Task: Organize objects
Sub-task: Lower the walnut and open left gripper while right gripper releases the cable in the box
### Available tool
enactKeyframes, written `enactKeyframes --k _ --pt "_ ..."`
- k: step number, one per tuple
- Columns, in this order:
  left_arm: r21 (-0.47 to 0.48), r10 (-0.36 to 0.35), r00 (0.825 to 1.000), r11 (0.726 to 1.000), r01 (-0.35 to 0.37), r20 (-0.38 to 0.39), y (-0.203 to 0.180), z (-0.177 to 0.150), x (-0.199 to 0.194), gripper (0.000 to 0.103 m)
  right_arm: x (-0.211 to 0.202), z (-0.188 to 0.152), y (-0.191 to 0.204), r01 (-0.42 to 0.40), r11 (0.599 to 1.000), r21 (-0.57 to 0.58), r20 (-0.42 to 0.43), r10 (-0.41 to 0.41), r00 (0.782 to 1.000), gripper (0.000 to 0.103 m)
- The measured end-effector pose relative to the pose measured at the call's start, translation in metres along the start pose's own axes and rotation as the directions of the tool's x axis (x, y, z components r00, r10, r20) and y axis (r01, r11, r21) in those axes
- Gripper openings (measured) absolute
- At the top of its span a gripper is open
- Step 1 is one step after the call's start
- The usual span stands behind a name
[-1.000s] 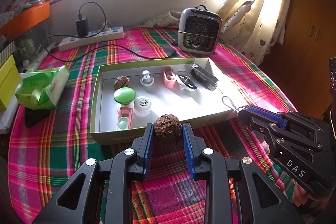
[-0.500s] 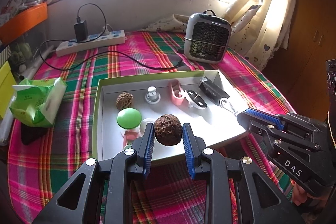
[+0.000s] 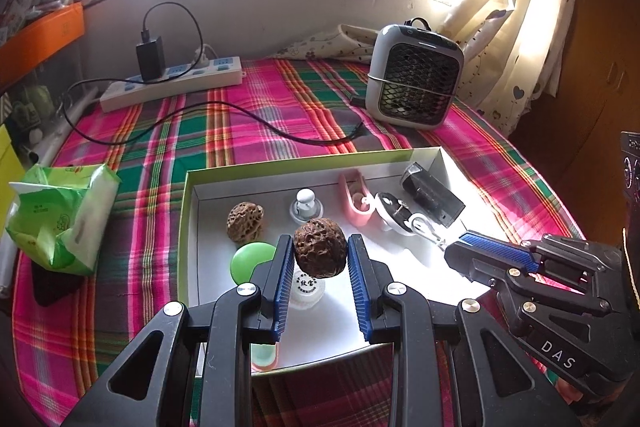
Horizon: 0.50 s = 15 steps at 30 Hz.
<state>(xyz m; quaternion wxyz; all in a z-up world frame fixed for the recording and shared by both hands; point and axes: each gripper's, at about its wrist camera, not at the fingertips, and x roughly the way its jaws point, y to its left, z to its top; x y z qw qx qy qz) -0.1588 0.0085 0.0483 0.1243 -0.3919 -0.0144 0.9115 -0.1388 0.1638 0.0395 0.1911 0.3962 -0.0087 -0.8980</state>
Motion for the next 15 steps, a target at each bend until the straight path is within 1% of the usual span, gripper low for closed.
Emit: enactKeyframes --k 3,7,15 --pt "0.007 0.005 1.0 1.0 -0.005 -0.012 0.001 0.002 0.007 0.025 0.006 0.001 0.002 -0.025 1.0 -0.009 -0.02 0.025 0.999 0.013" --pt "0.022 0.011 1.0 1.0 -0.01 -0.025 0.0 0.002 0.016 0.025 0.014 0.002 0.003 -0.037 0.999 -0.025 -0.047 0.035 0.998 0.013" --pt "0.045 0.019 0.999 0.999 -0.017 -0.042 -0.003 0.006 0.03 0.025 0.027 0.002 0.003 -0.038 0.999 -0.032 -0.082 0.035 0.996 0.013"
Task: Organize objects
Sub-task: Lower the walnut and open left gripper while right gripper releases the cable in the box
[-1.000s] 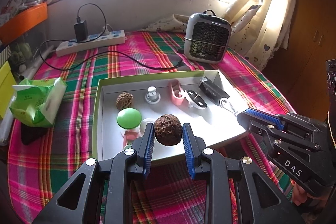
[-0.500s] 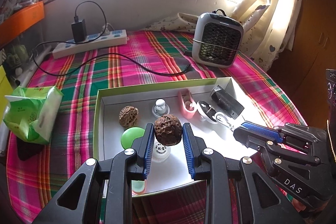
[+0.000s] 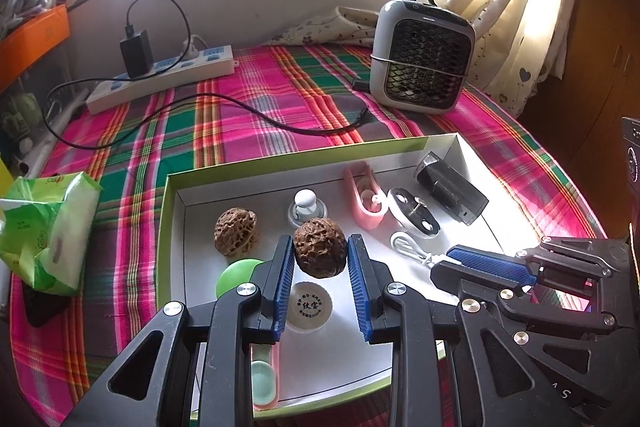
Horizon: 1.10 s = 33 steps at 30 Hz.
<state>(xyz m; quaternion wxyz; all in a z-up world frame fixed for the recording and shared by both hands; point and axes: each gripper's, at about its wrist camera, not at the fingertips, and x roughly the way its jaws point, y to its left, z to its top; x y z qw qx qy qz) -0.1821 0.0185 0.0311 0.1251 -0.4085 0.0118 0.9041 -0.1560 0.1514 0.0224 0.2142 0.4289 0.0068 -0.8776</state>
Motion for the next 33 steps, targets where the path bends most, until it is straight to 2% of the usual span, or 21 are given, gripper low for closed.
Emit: enactKeyframes --k 21,33 --pt "0.033 -0.007 0.999 0.999 0.009 -0.036 -0.009 0.003 0.019 0.025 0.012 0.001 -0.001 0.041 0.999 -0.023 -0.014 -0.041 0.999 0.013" --pt "0.04 0.003 0.999 0.999 -0.002 -0.04 -0.01 0.004 0.02 0.025 0.014 0.0 -0.006 0.031 1.0 0.0 -0.011 -0.031 0.999 0.013"
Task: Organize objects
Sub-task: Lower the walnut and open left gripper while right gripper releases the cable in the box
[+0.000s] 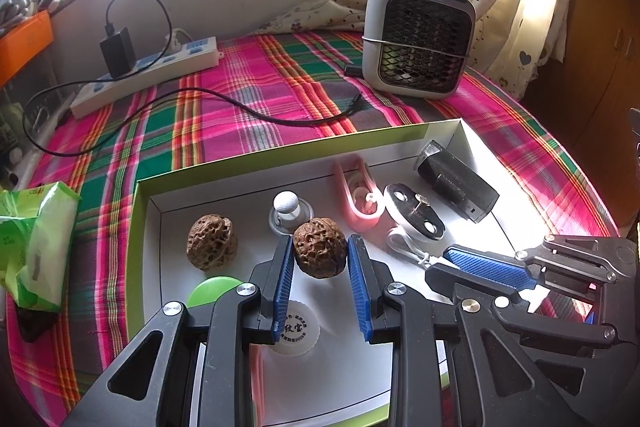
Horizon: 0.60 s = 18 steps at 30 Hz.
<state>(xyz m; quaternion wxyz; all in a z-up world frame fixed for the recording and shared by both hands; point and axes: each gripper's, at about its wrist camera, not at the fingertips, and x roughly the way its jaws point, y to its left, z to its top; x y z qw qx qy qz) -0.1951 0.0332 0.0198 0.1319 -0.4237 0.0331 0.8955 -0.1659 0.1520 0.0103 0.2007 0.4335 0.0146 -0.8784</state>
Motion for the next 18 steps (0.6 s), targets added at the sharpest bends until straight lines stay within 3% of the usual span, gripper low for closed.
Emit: enactKeyframes --k 13,18 --pt "0.003 0.01 1.0 1.0 -0.01 -0.003 -0.0008 0.0 0.0005 0.026 -0.0019 -0.0023 0.0001 0.004 1.0 0.012 0.003 -0.004 1.0 0.013" --pt "0.004 0.013 1.0 1.0 -0.013 0.001 -0.0008 -0.0029 -0.0016 0.026 -0.0033 -0.0024 0.0009 0.006 1.0 0.013 0.005 -0.006 1.0 0.025"
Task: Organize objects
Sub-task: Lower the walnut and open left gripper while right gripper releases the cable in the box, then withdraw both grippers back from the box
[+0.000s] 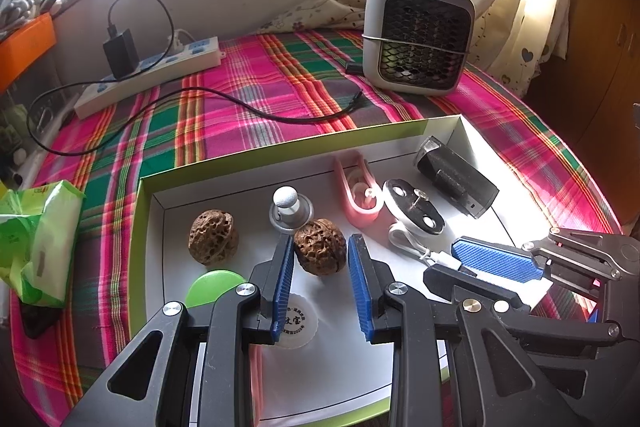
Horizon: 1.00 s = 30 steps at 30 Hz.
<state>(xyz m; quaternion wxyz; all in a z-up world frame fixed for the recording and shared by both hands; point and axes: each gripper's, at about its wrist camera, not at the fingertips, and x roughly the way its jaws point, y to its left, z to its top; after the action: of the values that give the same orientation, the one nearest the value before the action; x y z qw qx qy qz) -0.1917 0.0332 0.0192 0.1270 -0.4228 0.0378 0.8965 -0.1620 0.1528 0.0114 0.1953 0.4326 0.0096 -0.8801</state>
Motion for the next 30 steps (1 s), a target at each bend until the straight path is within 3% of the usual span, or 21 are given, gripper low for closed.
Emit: enactKeyframes --k 11,30 --pt "-0.029 0.027 0.999 0.999 -0.026 0.027 0.002 -0.006 -0.02 0.029 -0.011 -0.002 0.003 0.032 0.999 -0.001 0.031 -0.032 0.999 0.043" --pt "-0.071 0.114 0.99 0.992 -0.108 0.088 -0.008 -0.03 -0.067 0.03 -0.042 -0.016 0.01 0.079 0.997 0.019 0.085 -0.081 0.993 0.043"
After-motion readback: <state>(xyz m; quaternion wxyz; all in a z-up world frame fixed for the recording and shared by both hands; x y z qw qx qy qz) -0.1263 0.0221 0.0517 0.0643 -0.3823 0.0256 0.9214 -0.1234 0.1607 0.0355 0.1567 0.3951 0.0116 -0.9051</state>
